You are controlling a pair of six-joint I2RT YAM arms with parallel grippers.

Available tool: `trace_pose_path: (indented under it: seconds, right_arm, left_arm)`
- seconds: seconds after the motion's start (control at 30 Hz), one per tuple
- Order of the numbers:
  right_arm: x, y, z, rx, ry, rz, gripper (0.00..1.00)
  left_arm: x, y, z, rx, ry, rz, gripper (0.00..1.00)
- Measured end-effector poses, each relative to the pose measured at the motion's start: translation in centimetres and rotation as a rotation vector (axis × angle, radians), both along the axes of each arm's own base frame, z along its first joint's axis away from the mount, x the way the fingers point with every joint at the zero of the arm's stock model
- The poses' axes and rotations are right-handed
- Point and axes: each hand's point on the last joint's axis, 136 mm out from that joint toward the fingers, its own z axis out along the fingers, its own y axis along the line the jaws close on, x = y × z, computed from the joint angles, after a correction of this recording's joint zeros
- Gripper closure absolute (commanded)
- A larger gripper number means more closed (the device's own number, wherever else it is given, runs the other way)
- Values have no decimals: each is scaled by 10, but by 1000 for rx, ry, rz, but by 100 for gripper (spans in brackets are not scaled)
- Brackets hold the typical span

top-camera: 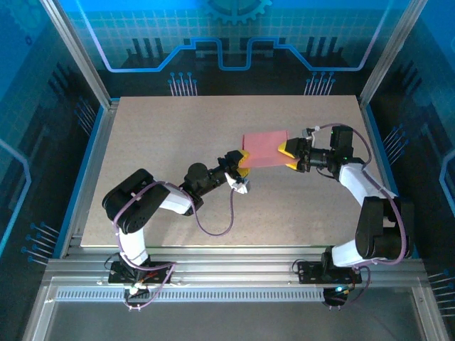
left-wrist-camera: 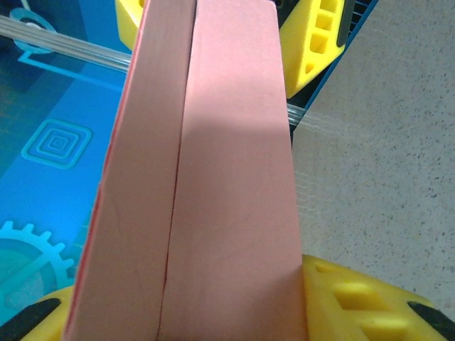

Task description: Fold the paper box

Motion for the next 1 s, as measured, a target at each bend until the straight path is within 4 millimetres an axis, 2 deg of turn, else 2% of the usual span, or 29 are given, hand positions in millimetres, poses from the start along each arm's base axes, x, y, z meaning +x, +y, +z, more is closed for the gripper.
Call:
trace_pose_path:
  seconds: [0.07,0.2,0.37,0.5,0.7,0.83,1.0]
  right_arm:
    - [3,-2,3,-21,-12,-12,18]
    - [4,-17,9,-102,-49,-79,17]
    - [5,-41,38,-272,-194,-180,17]
    - [1,-56,67,-433,-342,-240,18]
    - [-7,-74,82,-661,-493,-280,17]
    - [-14,-65,83,-822,-612,-213,15]
    - [-28,-34,77,-950,-782,11,13]
  left_arm:
    - [1,0,-3,-10,25,-1,70]
    - [2,0,-13,-33,90,-2,71]
    - [2,0,-32,-66,203,-4,70]
    - [-1,4,-39,-109,292,-2,70]
    - [-7,12,-61,-145,467,20,71]
    - [-11,20,-68,-146,571,28,72]
    - [-11,36,-60,-169,695,19,75]
